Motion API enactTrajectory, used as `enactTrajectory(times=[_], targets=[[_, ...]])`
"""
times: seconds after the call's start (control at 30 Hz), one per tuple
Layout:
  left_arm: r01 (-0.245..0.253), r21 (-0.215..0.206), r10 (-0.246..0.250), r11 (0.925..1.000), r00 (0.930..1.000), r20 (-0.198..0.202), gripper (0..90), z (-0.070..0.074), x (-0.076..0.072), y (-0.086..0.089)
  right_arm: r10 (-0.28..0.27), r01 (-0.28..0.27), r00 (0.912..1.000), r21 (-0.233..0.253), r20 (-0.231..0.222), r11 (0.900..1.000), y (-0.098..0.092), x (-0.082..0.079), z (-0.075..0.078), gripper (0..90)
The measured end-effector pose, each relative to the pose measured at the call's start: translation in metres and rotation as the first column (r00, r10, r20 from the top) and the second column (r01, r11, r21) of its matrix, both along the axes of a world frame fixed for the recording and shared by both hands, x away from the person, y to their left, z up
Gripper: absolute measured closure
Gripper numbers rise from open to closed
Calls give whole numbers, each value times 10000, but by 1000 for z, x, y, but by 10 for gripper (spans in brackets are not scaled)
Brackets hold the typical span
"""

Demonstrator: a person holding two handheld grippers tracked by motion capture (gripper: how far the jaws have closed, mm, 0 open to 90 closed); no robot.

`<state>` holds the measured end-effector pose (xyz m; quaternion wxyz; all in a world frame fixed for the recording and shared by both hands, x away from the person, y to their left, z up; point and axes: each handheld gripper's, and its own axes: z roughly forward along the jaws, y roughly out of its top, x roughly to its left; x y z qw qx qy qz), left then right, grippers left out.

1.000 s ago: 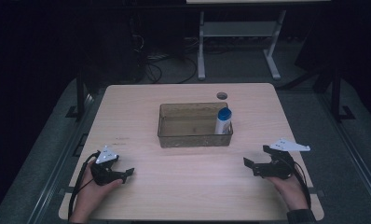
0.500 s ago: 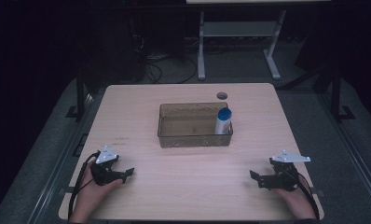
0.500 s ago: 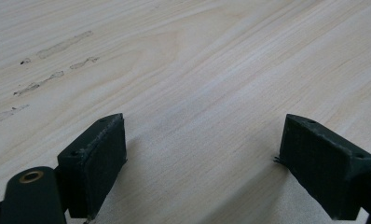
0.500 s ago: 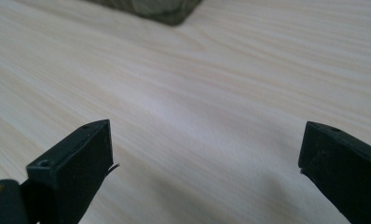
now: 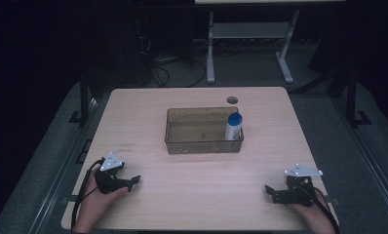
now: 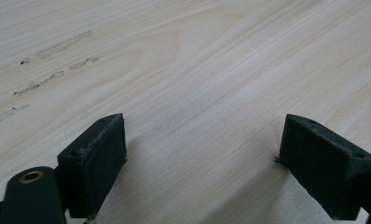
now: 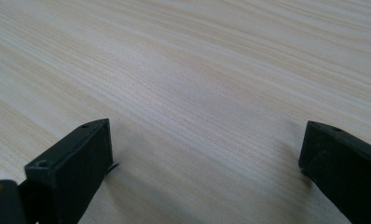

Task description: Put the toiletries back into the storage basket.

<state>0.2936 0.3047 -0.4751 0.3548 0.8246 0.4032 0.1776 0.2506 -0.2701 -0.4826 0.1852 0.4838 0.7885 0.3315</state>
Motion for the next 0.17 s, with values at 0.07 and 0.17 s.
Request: enactTrajectory(times=[0.07, 0.17], targets=[[0, -6, 0, 10000, 10000, 4, 133, 0, 0, 0, -4, 4, 10000, 1, 1, 10000, 0, 0, 0, 23], [2, -1, -2, 10000, 10000, 2, 132, 0, 0, 0, -5, 5, 10000, 1, 0, 10000, 0, 0, 0, 23]])
